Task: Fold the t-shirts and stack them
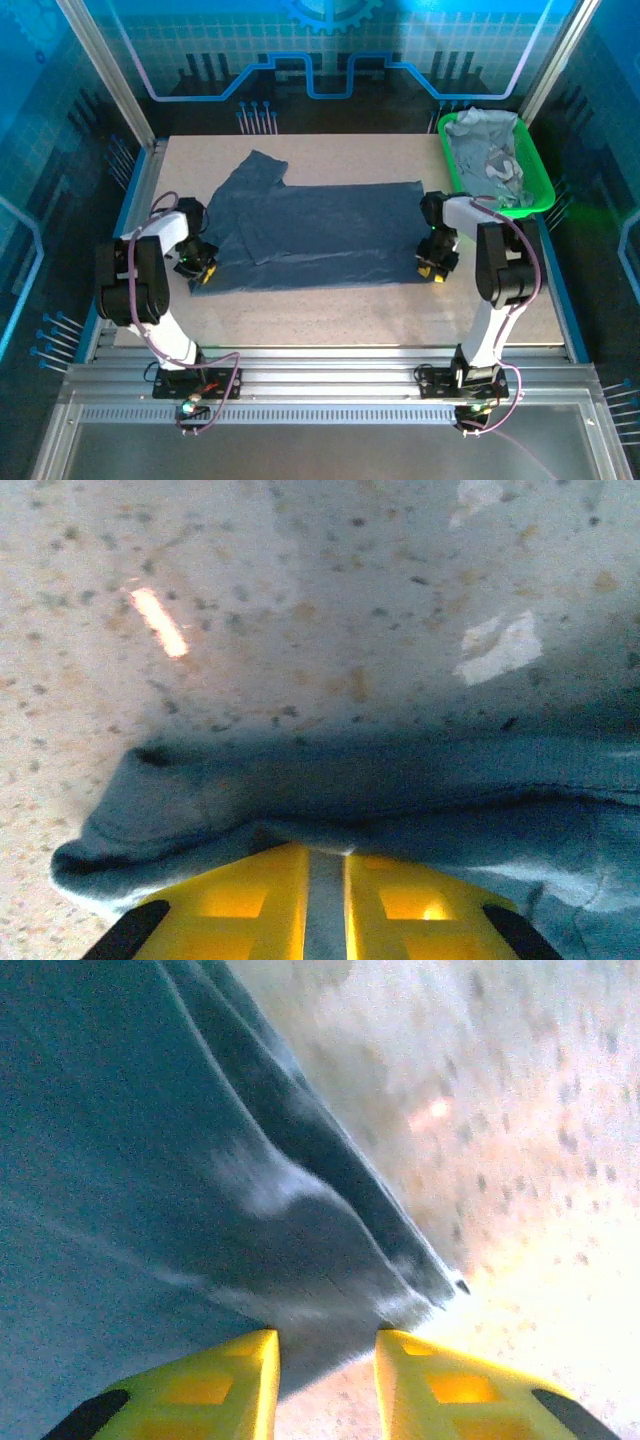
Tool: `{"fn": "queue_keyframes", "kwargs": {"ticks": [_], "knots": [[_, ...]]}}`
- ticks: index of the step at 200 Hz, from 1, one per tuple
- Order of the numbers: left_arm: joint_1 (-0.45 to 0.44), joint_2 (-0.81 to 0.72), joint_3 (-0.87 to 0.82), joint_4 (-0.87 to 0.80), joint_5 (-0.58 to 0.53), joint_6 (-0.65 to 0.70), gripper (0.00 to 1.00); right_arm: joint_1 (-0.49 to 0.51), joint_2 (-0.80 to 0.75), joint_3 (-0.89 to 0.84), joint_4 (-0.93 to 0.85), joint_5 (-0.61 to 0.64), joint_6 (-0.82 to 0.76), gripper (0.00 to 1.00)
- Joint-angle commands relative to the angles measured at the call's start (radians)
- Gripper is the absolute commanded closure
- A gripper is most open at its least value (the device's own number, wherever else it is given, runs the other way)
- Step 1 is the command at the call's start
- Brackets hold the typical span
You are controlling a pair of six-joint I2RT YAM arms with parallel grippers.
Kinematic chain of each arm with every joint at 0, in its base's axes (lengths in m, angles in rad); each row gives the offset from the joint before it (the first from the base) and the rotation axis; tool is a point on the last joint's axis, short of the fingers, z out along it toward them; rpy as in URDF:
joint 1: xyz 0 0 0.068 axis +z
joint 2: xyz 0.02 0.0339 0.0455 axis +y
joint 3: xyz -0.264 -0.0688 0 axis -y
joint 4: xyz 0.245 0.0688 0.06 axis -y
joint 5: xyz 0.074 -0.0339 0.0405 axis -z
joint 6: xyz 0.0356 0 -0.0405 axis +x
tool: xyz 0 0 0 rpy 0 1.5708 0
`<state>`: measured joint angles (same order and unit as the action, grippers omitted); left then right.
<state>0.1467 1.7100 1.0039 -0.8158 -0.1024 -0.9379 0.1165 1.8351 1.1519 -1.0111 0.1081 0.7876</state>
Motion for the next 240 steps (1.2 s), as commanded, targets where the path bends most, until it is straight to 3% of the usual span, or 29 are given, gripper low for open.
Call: {"fn": "queue_keyframes", "kwargs": {"ticks": [1,38,52,74,128,178,202,223,240], "knots": [[-0.009,-0.085,0.02,-0.047,-0.049,-0.01,0.77,0.029,-0.096,-0.014,0.0,-0.011,0.049,0.64],[-0.147,-0.178,0.097,-0.018,0.068,-0.024,0.6,0.074,-0.234,0.027,0.123,-0.024,-0.046,0.51],[-0.191,-0.174,0.072,-0.002,0.146,-0.093,0.55,0.087,-0.249,0.022,0.244,-0.173,-0.112,0.47],[-0.244,-0.165,-0.008,0.127,0.259,-0.212,0.52,0.13,-0.265,0.022,0.408,-0.368,-0.165,0.46],[-0.29,-0.05,0.014,0.174,0.281,-0.233,0.49,0.166,-0.266,0.037,0.463,-0.441,-0.128,0.43],[-0.32,0.004,0.008,0.243,0.278,-0.251,0.62,0.167,-0.264,0.057,0.442,-0.442,-0.129,0.42],[-0.331,0.02,0.042,0.246,0.261,-0.244,0.79,0.168,-0.258,0.063,0.438,-0.444,-0.129,0.42],[-0.341,0.031,0.081,0.224,0.251,-0.227,1.0,0.166,-0.253,0.069,0.423,-0.431,-0.133,0.42],[-0.351,0.051,0.115,0.204,0.243,-0.203,1.0,0.163,-0.249,0.07,0.417,-0.426,-0.132,0.43]]}}
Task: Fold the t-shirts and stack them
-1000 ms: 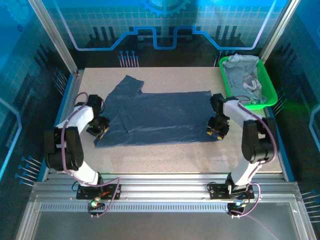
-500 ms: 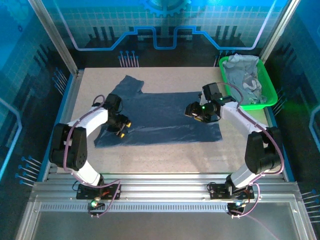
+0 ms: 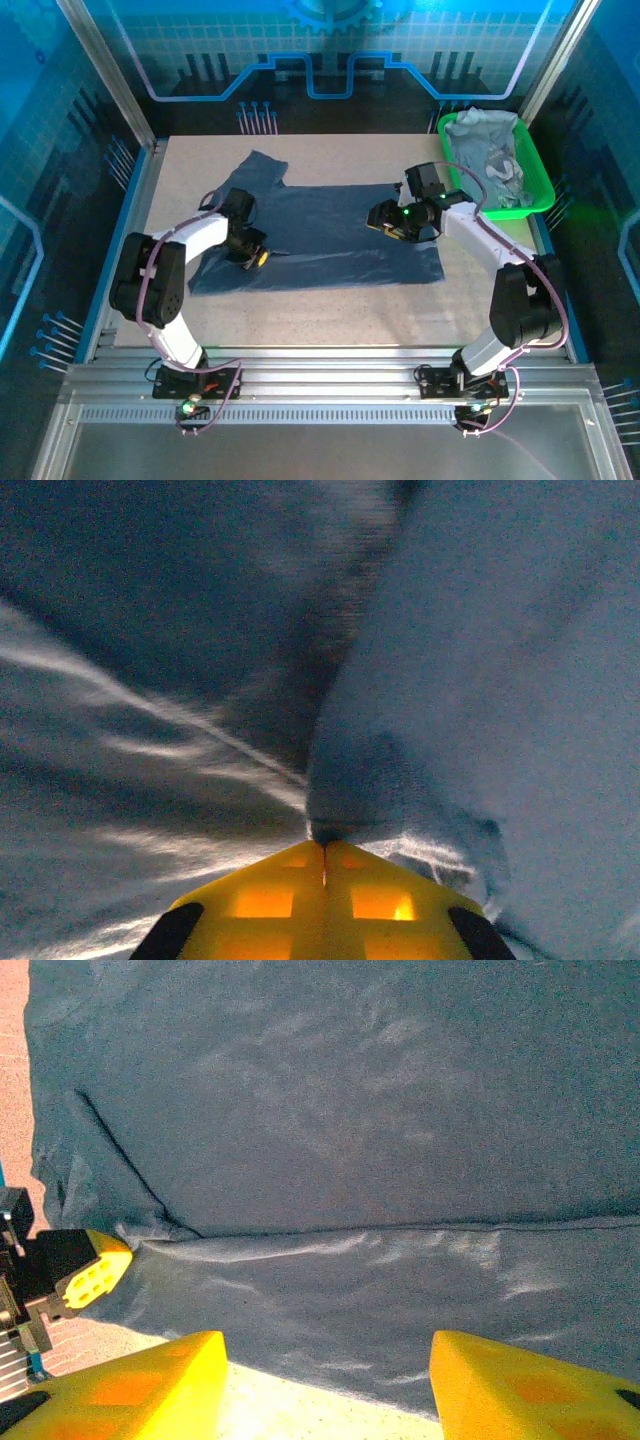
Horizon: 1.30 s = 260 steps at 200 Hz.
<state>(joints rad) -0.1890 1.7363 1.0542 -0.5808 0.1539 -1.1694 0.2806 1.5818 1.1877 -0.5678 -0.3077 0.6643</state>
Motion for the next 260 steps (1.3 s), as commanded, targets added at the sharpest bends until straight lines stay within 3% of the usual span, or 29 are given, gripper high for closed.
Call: {"fn": "queue_keyframes", "kwargs": {"ticks": [1,148,260], "knots": [[-0.016,0.026,0.067,-0.033,-0.014,0.03,1.0,-0.001,0.004,0.034,-0.027,-0.009,-0.009,0.43],[-0.156,0.466,0.722,-0.411,-0.134,0.429,1.0,-0.025,0.056,0.079,-0.089,-0.018,-0.002,0.44],[-0.184,0.499,0.845,-0.449,-0.196,0.571,1.0,-0.024,0.09,0.109,-0.109,-0.027,-0.007,0.44]]}}
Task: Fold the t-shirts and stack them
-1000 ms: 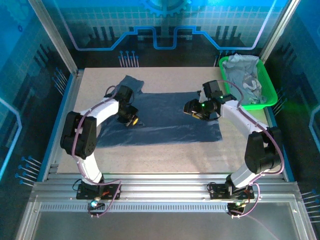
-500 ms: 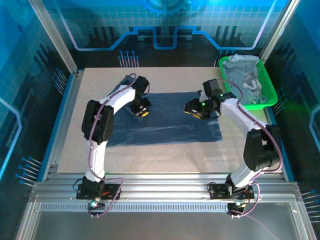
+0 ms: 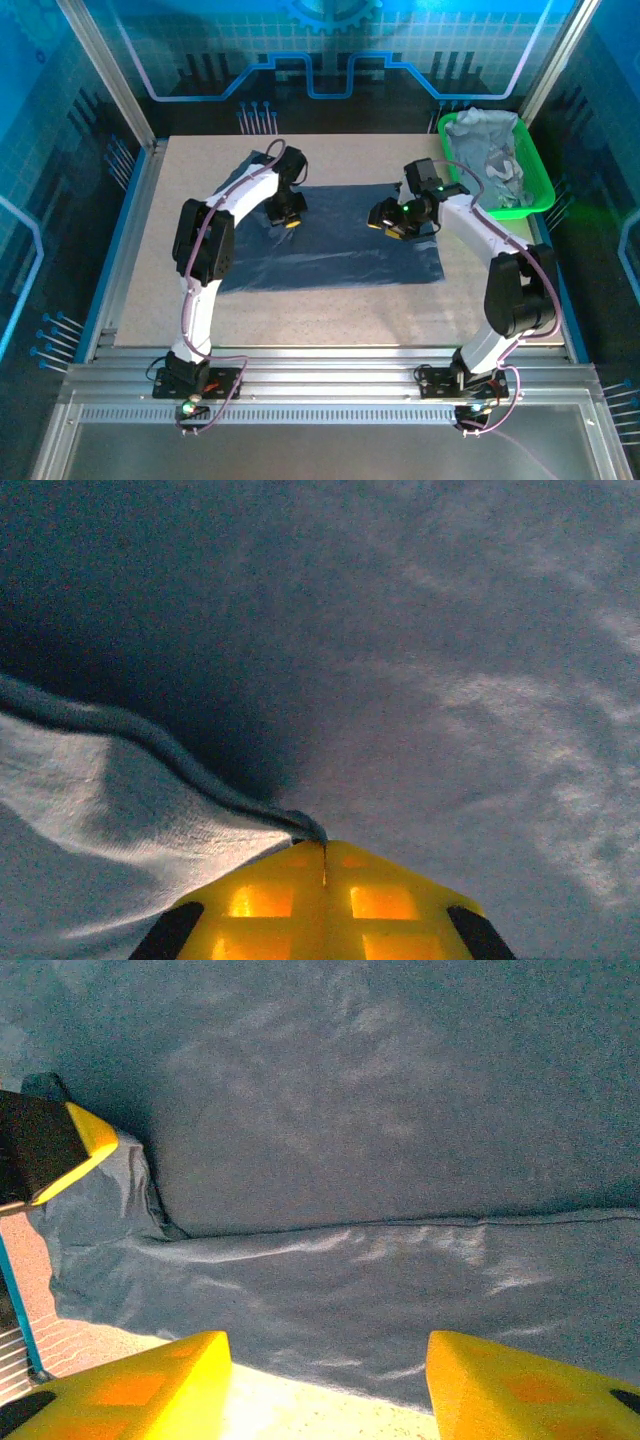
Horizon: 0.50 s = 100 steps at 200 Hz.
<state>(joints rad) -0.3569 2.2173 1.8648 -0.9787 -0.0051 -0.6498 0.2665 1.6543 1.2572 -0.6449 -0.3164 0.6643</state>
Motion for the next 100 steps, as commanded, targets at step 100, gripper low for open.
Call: {"fn": "queue_keyframes", "kwargs": {"ticks": [100], "knots": [[-0.03,0.034,0.052,0.016,0.053,0.211,0.61,-0.008,0.029,0.053,-0.027,-0.034,0.011,0.44]]}}
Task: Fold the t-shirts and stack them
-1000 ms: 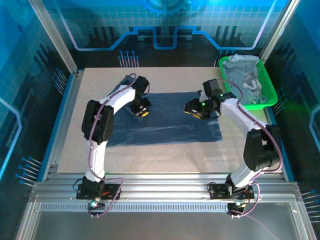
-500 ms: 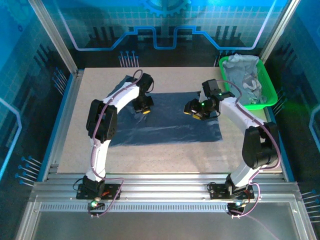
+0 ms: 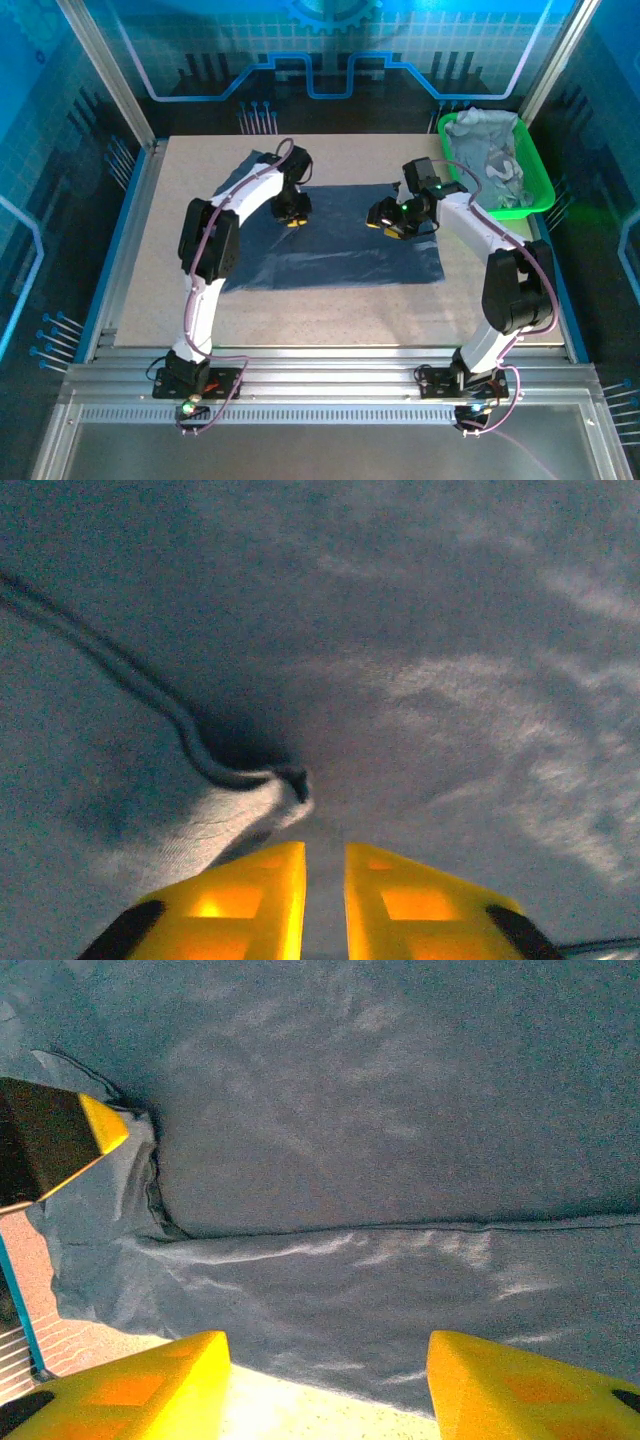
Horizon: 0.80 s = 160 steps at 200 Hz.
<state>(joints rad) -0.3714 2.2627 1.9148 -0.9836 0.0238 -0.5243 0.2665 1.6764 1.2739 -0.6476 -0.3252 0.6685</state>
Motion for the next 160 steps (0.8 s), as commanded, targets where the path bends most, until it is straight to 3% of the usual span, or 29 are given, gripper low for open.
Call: {"fn": "queue_keyframes", "kwargs": {"ticks": [1,15,40,61,90,110,141,160], "knots": [[-0.015,-0.013,0.002,0.02,0.021,0.086,0.59,-0.008,0.008,0.036,-0.025,-0.024,0.006,0.44],[-0.01,-0.035,0.021,-0.012,-0.053,0.078,0.4,-0.009,0.006,0.036,-0.024,-0.023,0.006,0.44],[0.025,-0.159,-0.044,-0.036,-0.15,-0.039,0.39,-0.009,-0.007,0.029,-0.018,-0.019,0.006,0.44],[0.072,-0.33,-0.243,0.018,-0.136,-0.179,0.44,-0.008,-0.033,0.006,-0.022,0.015,0.006,0.45],[0.194,-0.489,-0.582,0.173,0.071,-0.348,0.56,-0.025,-0.072,-0.08,-0.006,0.067,0.035,0.49],[0.286,-0.538,-0.737,0.271,0.14,-0.407,0.65,-0.055,-0.064,-0.129,-0.017,0.102,0.061,0.53],[0.364,-0.48,-0.784,0.3,0.131,-0.404,0.69,-0.103,-0.009,-0.171,-0.039,0.138,0.06,0.57],[0.401,-0.457,-0.805,0.276,0.029,-0.41,0.73,-0.122,0.031,-0.176,-0.075,0.181,0.056,0.58]]}}
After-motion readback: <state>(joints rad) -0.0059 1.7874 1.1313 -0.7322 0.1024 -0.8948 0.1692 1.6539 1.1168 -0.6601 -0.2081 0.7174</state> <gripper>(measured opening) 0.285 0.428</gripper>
